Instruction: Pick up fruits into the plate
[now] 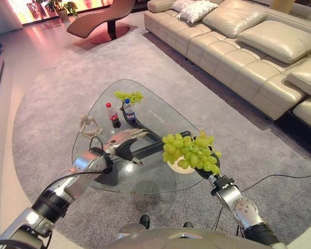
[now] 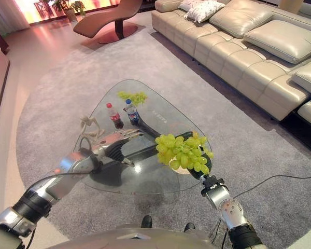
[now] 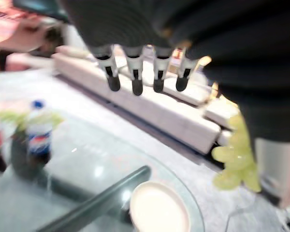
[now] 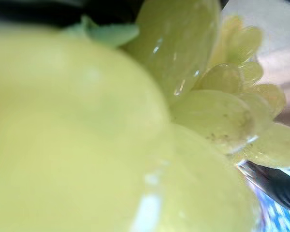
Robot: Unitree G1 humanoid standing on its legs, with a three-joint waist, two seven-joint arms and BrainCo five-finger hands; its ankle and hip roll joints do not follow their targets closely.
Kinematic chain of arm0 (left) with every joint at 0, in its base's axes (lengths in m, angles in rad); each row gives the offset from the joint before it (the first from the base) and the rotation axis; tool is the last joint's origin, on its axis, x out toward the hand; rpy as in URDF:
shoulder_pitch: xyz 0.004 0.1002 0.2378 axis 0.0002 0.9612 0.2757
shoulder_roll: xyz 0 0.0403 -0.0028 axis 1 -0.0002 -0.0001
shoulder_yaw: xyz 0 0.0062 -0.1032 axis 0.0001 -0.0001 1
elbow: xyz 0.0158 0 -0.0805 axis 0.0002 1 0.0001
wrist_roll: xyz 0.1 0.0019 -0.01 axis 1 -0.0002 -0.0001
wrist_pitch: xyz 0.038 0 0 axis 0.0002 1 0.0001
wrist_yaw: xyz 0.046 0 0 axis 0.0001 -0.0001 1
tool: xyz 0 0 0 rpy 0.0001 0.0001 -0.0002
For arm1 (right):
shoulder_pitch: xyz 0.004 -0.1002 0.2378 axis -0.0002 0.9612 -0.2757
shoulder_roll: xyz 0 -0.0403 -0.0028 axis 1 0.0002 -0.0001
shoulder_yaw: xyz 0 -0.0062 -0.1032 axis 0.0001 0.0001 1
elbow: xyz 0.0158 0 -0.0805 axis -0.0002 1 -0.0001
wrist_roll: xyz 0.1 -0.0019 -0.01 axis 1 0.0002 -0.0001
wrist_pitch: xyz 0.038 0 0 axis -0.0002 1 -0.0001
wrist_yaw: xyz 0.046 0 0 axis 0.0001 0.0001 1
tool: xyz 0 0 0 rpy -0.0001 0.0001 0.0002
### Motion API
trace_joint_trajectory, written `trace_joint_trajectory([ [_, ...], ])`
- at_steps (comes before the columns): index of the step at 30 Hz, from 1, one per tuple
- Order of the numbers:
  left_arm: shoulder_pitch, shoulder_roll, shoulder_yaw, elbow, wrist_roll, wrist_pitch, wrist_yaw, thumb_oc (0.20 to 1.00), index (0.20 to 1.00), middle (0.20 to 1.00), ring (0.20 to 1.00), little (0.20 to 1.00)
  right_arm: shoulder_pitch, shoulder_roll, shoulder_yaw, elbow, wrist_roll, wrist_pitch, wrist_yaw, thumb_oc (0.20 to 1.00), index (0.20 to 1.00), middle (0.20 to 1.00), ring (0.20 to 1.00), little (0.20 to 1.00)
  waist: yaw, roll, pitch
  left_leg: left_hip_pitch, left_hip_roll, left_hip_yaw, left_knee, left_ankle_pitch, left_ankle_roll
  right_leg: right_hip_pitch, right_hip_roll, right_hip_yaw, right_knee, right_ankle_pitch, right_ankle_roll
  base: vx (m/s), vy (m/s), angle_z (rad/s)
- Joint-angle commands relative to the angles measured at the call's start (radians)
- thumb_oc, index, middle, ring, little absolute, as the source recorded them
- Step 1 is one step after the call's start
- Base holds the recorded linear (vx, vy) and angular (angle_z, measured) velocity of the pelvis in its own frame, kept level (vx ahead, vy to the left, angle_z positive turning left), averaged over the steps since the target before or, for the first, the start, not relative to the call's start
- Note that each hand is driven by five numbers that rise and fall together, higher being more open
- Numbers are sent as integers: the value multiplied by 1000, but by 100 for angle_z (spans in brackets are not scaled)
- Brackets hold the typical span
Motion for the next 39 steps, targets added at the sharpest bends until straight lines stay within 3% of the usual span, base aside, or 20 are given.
trace_joint_trajectory([
  [1, -14, -6, 92, 26, -151, 38, 89, 1000, 1000, 1000, 1000, 1000, -60, 21, -62, -42, -92, -93, 19, 200, 200, 200, 200, 200, 10, -20, 18, 79, -33, 116, 47, -164, 15, 23, -25, 38, 27, -56, 50, 80, 3, 0],
  [8, 73, -50, 161, 148, -299, 53, 148, 1000, 1000, 1000, 1000, 1000, -88, -61, -169, 47, -381, -228, -91, 200, 200, 200, 200, 200, 17, -19, 45, 63, -28, 112, 63, -164, 13, 2, -22, 43, 51, -63, 42, 23, 1, 0],
  [11, 96, -84, 151, 232, -368, 48, 177, 1000, 1000, 1000, 1000, 1000, -143, -153, -192, 105, -650, -319, -224, 200, 200, 200, 200, 200, 25, -15, 77, 34, -28, 103, 84, -166, 14, -28, -20, 49, 72, -69, 36, -11, 3, 0],
  [16, 74, -156, 80, 422, -440, 34, 246, 1000, 1000, 1000, 1000, 1000, -268, -276, -150, 191, -894, -352, -394, 200, 200, 200, 200, 200, 39, -3, 132, -21, -33, 80, 107, -164, 15, -82, -18, 51, 101, -74, 27, -87, 9, 0],
  [26, -15, -285, -27, 781, -507, -51, 309, 1000, 1000, 1000, 1000, 1000, -525, -384, -29, 359, -1060, -365, -551, 200, 200, 200, 200, 200, 67, 19, 265, -153, -50, 13, 145, -144, 14, -196, -18, 24, 148, -77, 11, -122, -5, 8],
  [32, -67, -310, -89, 849, -539, -78, 344, 1000, 1000, 1000, 1000, 1000, -682, -437, 26, 482, -1101, -389, -578, 200, 200, 200, 200, 200, 87, 42, 327, -239, -68, -33, 177, -126, 9, -273, -27, -10, 190, -81, 0, -121, 21, 14],
  [39, -108, -325, -116, 856, -581, -75, 374, 1000, 1000, 1000, 1000, 1000, -796, -451, 84, 504, -1180, -362, -608, 200, 200, 200, 200, 200, 93, 61, 377, -314, -87, -40, 214, -109, 11, -362, -41, -27, 245, -77, -4, -69, 58, 6],
])
